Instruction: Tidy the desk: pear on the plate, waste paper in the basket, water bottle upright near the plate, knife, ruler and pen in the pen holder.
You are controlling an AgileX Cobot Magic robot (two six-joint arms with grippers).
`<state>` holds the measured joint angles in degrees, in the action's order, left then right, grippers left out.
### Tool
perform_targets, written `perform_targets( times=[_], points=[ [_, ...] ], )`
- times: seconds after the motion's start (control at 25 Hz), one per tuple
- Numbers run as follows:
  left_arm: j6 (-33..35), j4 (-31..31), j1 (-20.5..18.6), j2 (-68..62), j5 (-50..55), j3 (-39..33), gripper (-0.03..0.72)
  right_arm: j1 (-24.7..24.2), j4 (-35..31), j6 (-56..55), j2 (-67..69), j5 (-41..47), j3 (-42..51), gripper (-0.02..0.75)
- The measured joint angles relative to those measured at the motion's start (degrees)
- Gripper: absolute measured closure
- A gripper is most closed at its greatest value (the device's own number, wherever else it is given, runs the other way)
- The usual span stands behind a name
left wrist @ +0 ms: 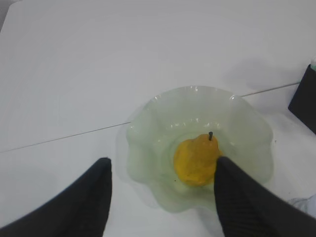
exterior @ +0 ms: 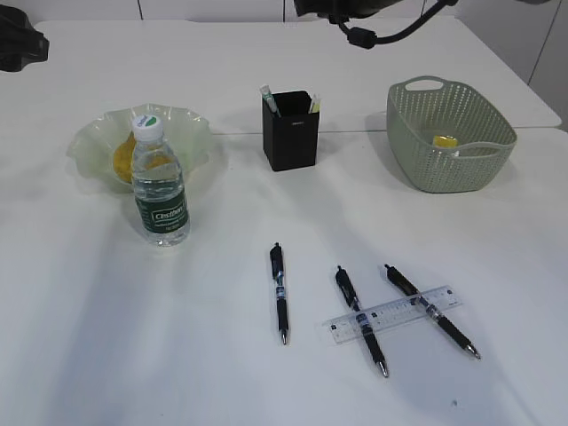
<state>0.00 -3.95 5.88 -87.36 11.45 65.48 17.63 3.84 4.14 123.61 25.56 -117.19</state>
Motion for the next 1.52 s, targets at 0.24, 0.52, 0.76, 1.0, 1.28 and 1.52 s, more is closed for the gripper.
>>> perform_targets(
  times=[0.24, 0.52, 0.76, 1.0, 1.28, 1.52],
  points=[
    [0.00, 0.54, 0.00, 0.00, 0.00, 0.00, 0.225, 0.00, 0.00, 0.00, -3.36, 2.81, 0.11, 0.557],
    [0.00, 0.68, 0.00, 0.00, 0.00, 0.00, 0.225, 0.00, 0.27, 0.00, -9.49, 5.20, 1.62, 0.556],
    [0.00, 0.68, 0.00, 0.00, 0.00, 0.00, 0.225, 0.00, 2.59, 0.00, -16.93, 5.12, 7.16, 0.555],
    [0.00, 0.93, 0.00, 0.00, 0.00, 0.00, 0.225, 0.00, 4.23, 0.00, -24.47, 0.75, 15.65, 0.555],
    [0.00, 1.43, 0.00, 0.00, 0.00, 0.00, 0.225, 0.00, 4.47, 0.00, -32.69, -9.18, 29.34, 0.554],
    [0.00, 2.68, 0.00, 0.00, 0.00, 0.00, 0.225, 0.00, 5.17, 0.00, -37.99, -12.95, 39.40, 0.554]
  ],
)
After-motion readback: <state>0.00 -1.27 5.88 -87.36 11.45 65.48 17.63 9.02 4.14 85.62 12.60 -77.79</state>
